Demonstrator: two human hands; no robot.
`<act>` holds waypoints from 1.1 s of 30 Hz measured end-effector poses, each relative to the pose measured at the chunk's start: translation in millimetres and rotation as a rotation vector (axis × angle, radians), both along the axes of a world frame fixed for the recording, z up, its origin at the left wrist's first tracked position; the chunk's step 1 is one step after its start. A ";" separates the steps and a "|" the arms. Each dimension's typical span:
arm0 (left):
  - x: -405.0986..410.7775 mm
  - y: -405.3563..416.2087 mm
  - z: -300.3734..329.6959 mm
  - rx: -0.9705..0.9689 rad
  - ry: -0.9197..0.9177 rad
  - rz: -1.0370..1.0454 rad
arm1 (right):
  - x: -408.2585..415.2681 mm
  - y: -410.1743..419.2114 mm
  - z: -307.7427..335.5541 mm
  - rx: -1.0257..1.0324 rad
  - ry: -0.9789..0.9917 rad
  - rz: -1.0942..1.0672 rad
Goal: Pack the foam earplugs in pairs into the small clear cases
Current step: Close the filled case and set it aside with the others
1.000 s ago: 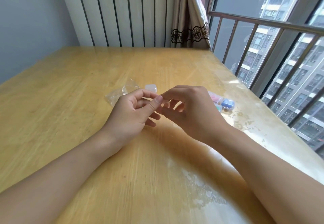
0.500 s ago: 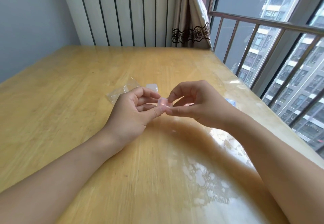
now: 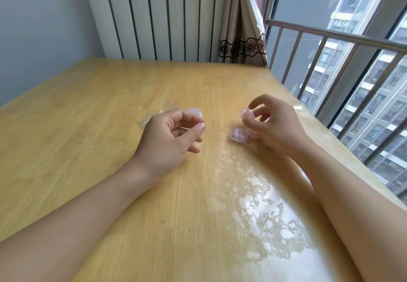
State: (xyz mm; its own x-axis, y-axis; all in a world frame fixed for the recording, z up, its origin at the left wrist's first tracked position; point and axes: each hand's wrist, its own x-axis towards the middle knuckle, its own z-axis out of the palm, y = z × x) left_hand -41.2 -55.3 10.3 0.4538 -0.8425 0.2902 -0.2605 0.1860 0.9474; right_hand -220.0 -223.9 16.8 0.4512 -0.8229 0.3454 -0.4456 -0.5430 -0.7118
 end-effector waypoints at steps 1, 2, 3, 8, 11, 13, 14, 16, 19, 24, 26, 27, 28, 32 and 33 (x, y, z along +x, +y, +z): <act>0.7 -0.2 -0.5 0.001 -0.007 0.006 | -0.2 -1.4 -1.7 0.011 0.005 0.001; 1.7 -0.6 -0.5 -0.004 -0.014 0.017 | 0.6 -2.4 -2.7 0.010 0.016 0.005; 2.5 -0.5 0.0 -0.011 -0.021 0.030 | 2.1 -2.8 -3.2 -0.014 0.049 0.007; 5.9 0.3 0.3 -0.039 -0.034 0.085 | 5.8 -1.1 -2.1 -0.094 0.186 -0.026; 5.4 0.4 2.0 -0.059 -0.040 0.119 | 4.1 0.4 0.3 -0.054 0.177 -0.031; 5.9 0.8 5.1 -0.111 -0.047 0.161 | 5.7 1.4 -0.8 -0.159 0.224 -0.052; 6.7 0.5 6.2 -0.140 -0.056 0.186 | 7.7 3.2 -1.6 -0.231 0.239 -0.065; 9.7 0.3 8.2 -0.182 -0.076 0.240 | 15.7 12.8 1.5 -0.310 0.204 -0.067; 13.1 0.2 9.3 -0.199 -0.070 0.279 | 38.0 32.6 11.1 -0.305 0.216 0.039; 25.2 -1.6 7.9 -0.222 -0.120 0.383 | 99.7 23.0 16.6 -0.221 0.639 0.286; 30.3 -3.0 5.1 -0.175 -0.141 0.404 | 117.8 14.8 15.6 -0.153 0.698 0.324; 33.4 -2.9 2.8 -0.131 -0.153 0.403 | 124.9 13.2 15.0 -0.138 0.696 0.334; 34.3 -4.2 -0.1 -0.078 -0.163 0.389 | 127.0 11.7 14.2 -0.142 0.686 0.334; 37.0 -6.2 -5.6 0.028 -0.170 0.343 | 121.7 10.8 15.4 -0.237 0.610 0.294; 36.9 -5.9 -4.1 0.020 -0.159 0.346 | 117.1 13.0 17.4 -0.253 0.564 0.269</act>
